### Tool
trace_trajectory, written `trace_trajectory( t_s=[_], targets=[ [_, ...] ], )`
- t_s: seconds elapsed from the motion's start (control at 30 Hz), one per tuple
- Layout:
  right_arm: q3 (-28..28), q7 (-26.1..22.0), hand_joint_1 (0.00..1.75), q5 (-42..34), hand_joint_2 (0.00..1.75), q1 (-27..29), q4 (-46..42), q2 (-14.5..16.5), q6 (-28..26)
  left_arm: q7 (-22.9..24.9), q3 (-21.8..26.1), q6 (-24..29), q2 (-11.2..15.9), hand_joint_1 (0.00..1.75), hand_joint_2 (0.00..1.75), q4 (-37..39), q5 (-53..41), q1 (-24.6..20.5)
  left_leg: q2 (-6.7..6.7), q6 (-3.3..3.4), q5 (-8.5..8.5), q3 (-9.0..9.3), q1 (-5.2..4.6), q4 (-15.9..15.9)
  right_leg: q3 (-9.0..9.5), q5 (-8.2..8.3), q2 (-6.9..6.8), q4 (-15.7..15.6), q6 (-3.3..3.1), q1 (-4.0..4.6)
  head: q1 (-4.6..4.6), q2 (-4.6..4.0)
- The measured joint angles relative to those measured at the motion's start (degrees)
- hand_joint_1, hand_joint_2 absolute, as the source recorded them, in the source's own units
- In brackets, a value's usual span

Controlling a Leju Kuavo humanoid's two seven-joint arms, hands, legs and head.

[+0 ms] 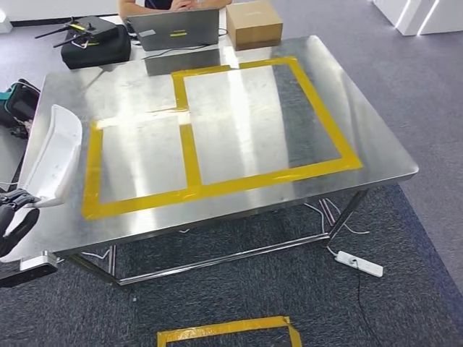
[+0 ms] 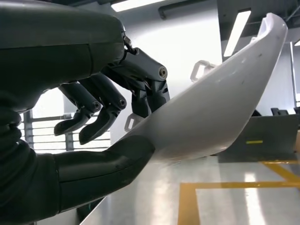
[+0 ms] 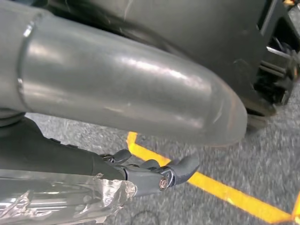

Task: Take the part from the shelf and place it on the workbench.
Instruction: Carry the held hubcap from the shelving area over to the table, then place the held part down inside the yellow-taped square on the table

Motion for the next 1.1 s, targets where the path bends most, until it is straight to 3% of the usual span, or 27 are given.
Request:
trace_trajectory(
  t_s=[0.07, 0.1, 0.2, 0.23, 0.37, 0.47, 0.53, 0.9, 1.1],
  targets=[
    [0.05, 0.53, 0.00, 0.81, 0.00, -0.08, -0.07, -0.23, -0.69, -0.06, -0.02, 0.02, 0.06, 1.75, 1.75, 0.00, -0.09, 0.10, -0.15, 0.55, 0.06, 0.36, -0.01, 0.03, 0.04, -0.48, -0.28, 0.27, 0.50, 0.00, 0.26, 0.00],
    [0.08, 0.77, 0.00, 1.15, 0.00, -0.12, -0.09, -0.43, -1.08, -0.09, -0.06, 0.03, 0.09, 1.75, 1.75, 0.01, -0.15, 0.06, -0.22, 0.65, -0.05, 0.63, -0.07, 0.00, 0.12, -0.36, -0.40, 0.28, -0.15, 0.03, 0.46, 0.00],
    [0.10, 1.60, 0.00, 1.59, 0.00, -0.03, -0.13, -1.48, -1.71, -0.13, -0.24, 0.04, 0.26, 1.75, 1.75, 0.01, -0.31, 0.06, -0.35, 0.68, -0.40, 1.02, -0.55, 0.10, 0.81, 0.02, -0.64, -0.17, -3.43, 0.08, 0.81, 0.00],
    [0.10, 1.89, 0.00, 1.67, 0.00, 0.06, -0.14, -1.97, -1.77, -0.13, -0.27, 0.04, 0.36, 1.75, 1.75, 0.01, -0.34, 0.12, -0.36, 0.78, -0.44, 1.04, -0.65, 0.10, 0.96, -0.05, -0.67, -0.28, -3.62, 0.05, 0.79, 0.00],
    [0.10, 3.08, 0.00, 1.80, 0.00, 0.45, -0.25, -3.97, -2.53, -0.20, -0.28, 0.12, 0.52, 1.75, 1.75, 0.02, -0.40, 0.42, -0.35, 1.11, -0.65, 1.06, -0.71, 0.12, 1.26, 0.12, -0.67, -0.87, -2.77, -0.01, 0.80, 0.00],
    [0.10, 3.48, 0.00, 1.91, 0.00, 0.54, -0.33, -4.98, -3.35, -0.82, -0.43, 0.40, 0.45, 1.75, 1.75, 0.02, -0.67, 0.42, -0.34, 1.29, -0.77, 1.09, -0.71, 0.13, 1.62, 0.09, -0.68, -1.56, -0.29, -0.17, 0.79, 0.00],
    [0.13, 3.58, 0.00, 2.27, 0.00, 0.55, -0.36, -5.46, -3.77, -1.41, -0.71, 0.57, 0.20, 1.75, 1.75, 0.05, -0.99, 0.21, -0.34, 1.33, -0.79, 1.14, -0.70, 0.12, 1.78, 0.07, -0.68, -1.81, 0.76, -0.24, 0.78, 0.00],
    [2.02, 3.20, 0.00, 4.50, 0.00, 0.35, -0.36, -6.85, -4.97, -2.04, -8.24, 0.70, -4.13, 1.75, 1.75, 3.46, -4.60, -7.19, -0.26, 1.37, -0.69, 1.37, -0.58, 0.06, 1.84, 0.10, -0.60, -1.77, 0.91, -0.13, 0.77, 0.00],
    [3.14, 1.65, 0.00, 5.56, 0.00, 0.01, -0.36, -7.05, -4.69, 0.31, -15.69, 0.47, -9.66, 1.75, 1.75, 7.14, -8.52, -13.83, -0.33, 1.42, -0.63, 1.41, -0.59, 0.05, 1.99, 0.12, -0.75, -1.77, 0.93, -0.15, 0.79, 0.00]
  ],
)
